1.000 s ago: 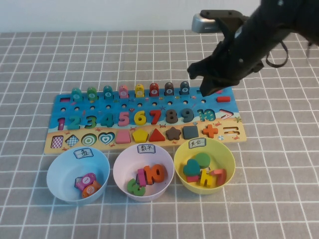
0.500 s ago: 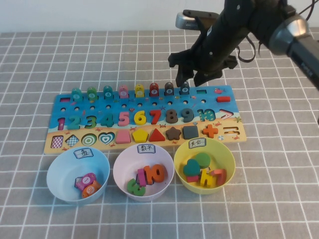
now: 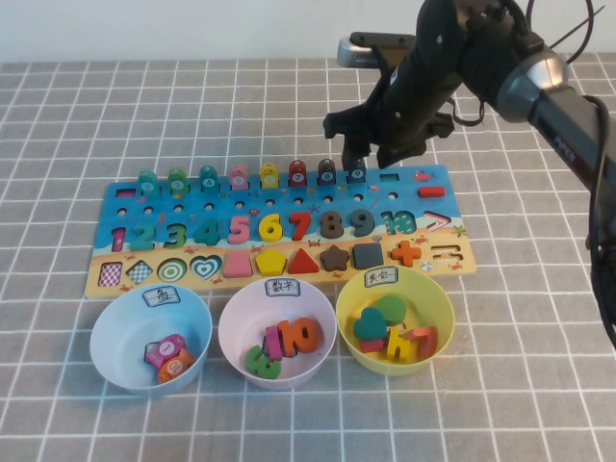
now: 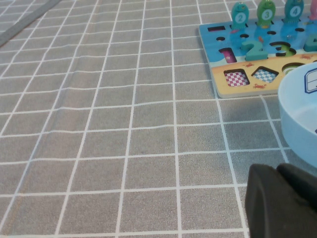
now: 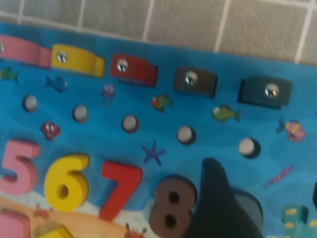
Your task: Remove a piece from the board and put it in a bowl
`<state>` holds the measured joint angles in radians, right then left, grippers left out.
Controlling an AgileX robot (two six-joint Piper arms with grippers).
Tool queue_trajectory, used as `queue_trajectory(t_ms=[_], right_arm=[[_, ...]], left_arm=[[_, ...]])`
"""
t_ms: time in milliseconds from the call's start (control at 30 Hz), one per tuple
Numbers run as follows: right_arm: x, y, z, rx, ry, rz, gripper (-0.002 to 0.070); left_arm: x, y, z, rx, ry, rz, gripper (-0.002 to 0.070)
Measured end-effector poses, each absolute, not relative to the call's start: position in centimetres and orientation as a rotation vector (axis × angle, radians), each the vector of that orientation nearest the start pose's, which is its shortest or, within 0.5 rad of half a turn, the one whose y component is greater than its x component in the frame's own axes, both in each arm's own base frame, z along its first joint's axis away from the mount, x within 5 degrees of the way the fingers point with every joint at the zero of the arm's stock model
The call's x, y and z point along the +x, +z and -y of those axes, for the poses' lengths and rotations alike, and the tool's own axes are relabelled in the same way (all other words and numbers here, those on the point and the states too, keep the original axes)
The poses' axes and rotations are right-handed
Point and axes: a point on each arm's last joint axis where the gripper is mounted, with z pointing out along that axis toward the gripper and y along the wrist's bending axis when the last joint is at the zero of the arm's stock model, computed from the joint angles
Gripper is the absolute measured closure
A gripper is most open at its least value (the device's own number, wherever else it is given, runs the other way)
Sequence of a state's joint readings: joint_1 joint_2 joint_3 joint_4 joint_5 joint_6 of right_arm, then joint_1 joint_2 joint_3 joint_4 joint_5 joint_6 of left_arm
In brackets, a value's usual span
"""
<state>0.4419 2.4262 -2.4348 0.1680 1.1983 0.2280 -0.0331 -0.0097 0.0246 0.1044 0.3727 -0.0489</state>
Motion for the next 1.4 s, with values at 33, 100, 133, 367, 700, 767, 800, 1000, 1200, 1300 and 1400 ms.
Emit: queue_trajectory(t_ms=[33, 100, 133, 367, 700, 767, 800, 1000, 1200, 1300, 1400], right_arm=[[47.0, 24.5, -24.0, -0.258, 0.444, -2.702, 0.0309], [47.2, 24.3, -24.2, -0.257, 0.45, -2.689, 0.0309], [47.3, 24.1, -24.3, -0.257, 0.452, -2.683, 0.0309], [47.7, 23.4, -24.7, -0.255, 0.446, -2.652, 0.0309], [48.3, 23.1, -24.6, -0.247, 0.426, -2.612, 0.0309], [48.4, 22.6, -24.7, -0.244, 0.425, -2.616, 0.0309], [48.4, 22.4, -24.7, -0.243, 0.424, -2.619, 0.0309], [48.8, 21.6, -24.9, -0.238, 0.425, -2.608, 0.0309], [49.0, 21.7, -24.7, -0.244, 0.397, -2.585, 0.0309], [49.0, 21.7, -24.7, -0.243, 0.392, -2.585, 0.0309], [49.0, 21.7, -24.7, -0.243, 0.392, -2.583, 0.0309]], left_arm=[[5.3, 17.2, -0.2, 0.05, 0.046, -1.869, 0.0678], [5.3, 17.2, -0.2, 0.05, 0.046, -1.869, 0.0678], [5.3, 17.2, -0.2, 0.05, 0.046, -1.869, 0.0679], [5.3, 17.2, -0.2, 0.05, 0.046, -1.869, 0.0678], [5.3, 17.2, -0.2, 0.05, 0.046, -1.869, 0.0678], [5.3, 17.2, -0.2, 0.05, 0.046, -1.869, 0.0678], [5.3, 17.2, -0.2, 0.05, 0.046, -1.869, 0.0678], [5.3, 17.2, -0.2, 0.05, 0.046, -1.869, 0.0679], [5.3, 17.2, -0.2, 0.05, 0.046, -1.869, 0.0679], [5.3, 17.2, -0.2, 0.05, 0.046, -1.869, 0.0679], [5.3, 17.2, -0.2, 0.05, 0.046, -1.869, 0.0679]])
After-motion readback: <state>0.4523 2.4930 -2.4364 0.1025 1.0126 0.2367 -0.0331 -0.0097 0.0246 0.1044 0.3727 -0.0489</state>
